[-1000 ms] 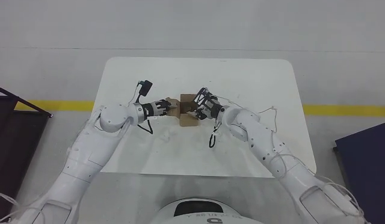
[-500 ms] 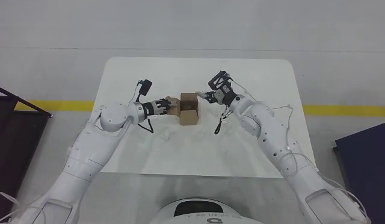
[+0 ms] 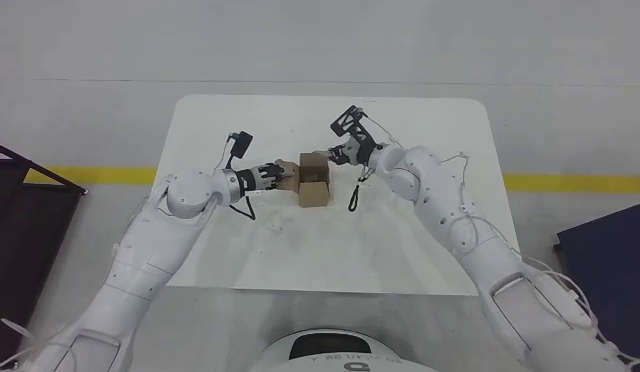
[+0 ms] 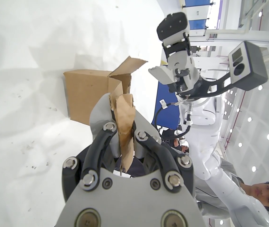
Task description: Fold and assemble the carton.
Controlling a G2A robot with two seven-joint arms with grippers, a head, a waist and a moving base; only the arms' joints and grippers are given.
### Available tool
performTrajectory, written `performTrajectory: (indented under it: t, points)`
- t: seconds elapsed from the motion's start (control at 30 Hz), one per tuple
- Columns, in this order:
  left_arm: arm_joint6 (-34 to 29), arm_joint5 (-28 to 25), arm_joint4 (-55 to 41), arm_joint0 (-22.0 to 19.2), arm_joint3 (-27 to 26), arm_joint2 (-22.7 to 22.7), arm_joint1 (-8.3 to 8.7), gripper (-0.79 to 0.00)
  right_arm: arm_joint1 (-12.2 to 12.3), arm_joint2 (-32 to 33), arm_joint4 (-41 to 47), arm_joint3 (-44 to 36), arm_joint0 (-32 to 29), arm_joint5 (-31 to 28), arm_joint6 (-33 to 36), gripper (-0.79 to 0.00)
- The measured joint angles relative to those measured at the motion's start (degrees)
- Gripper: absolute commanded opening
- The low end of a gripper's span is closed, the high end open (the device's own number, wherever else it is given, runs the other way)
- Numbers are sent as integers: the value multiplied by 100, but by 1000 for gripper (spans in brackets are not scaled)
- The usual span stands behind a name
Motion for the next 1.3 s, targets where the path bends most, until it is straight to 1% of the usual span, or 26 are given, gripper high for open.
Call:
performTrajectory:
  t: [0.13, 0.27, 0.37, 0.47, 0.57, 0.67, 0.8, 0.97, 1.17, 1.3]
  points:
    - [-10, 8, 6, 19, -16, -16, 3, -785, -64, -43, 55, 262, 98, 22, -167, 0]
    - [-38, -5, 31, 34, -29, -26, 6, -785, -88, 91, 237, 459, 120, 268, -398, 0]
    - [-101, -11, 43, 53, -43, -22, 9, -785, -132, 93, 348, 677, 209, 345, -225, 0]
    - [-129, -9, 52, 57, -51, -20, 10, -785, -215, -88, 298, 807, 299, 207, -61, 0]
    - [-124, -4, 60, 59, -54, -29, 11, -785, -281, -250, 215, 885, 349, 6, -41, 0]
    - [-107, 13, 47, 69, -55, -44, 11, -785, -309, -317, 136, 868, 322, -126, -223, 0]
    - [-103, 42, 47, 79, -57, -54, 11, -785, -258, -281, -66, 673, 155, -230, -426, 0]
    - [-143, 54, 52, 63, -49, -31, 6, -785, -233, -265, -158, 593, 5, -210, -306, 0]
    - [-171, 35, 40, 44, -18, -16, -2, -785, -302, -394, -325, 585, 4, 3, -140, 0]
    - [-169, 25, 33, 46, -11, -12, -5, -785, -346, -443, -357, 649, 36, 44, -122, 0]
